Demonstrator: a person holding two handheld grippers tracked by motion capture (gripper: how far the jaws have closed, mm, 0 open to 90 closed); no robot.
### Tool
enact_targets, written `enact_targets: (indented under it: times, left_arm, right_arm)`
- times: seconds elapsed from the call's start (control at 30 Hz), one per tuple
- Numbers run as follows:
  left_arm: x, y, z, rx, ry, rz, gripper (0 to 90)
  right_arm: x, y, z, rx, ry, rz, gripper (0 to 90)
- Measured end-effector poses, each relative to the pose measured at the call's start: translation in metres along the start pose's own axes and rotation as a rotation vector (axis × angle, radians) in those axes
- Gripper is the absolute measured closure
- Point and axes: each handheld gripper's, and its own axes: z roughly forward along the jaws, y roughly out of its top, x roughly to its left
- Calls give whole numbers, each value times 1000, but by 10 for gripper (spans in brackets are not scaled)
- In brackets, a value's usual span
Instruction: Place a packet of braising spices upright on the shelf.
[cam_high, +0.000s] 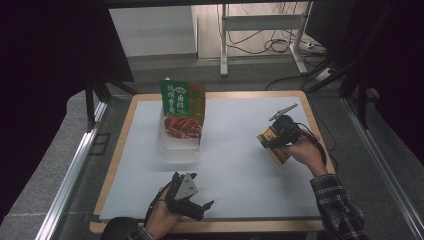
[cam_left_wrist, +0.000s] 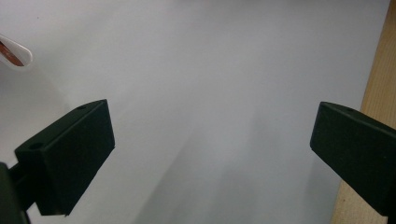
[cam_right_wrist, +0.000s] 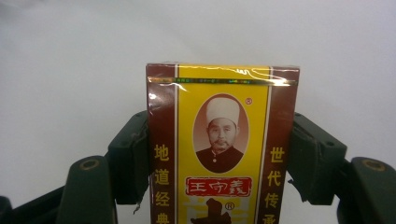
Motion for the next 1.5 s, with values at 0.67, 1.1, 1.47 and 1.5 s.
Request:
enact_targets:
  times: [0.67,1.1,1.47,1.5]
  left_arm:
    - [0,0,-1,-5,0,2,0]
    - [0,0,-1,-2,-1,9,0]
    - [0,0,-1,0,0,15,0]
    - [0,0,-1,0,0,16,0]
  right_arm:
    - [25,16,-20,-296,66,-69,317]
    - [36,28,-20,-419,79,-78,317]
    - [46,41,-19,-488,102,-83,317]
    - [47,42,-18,-491,111,-84,317]
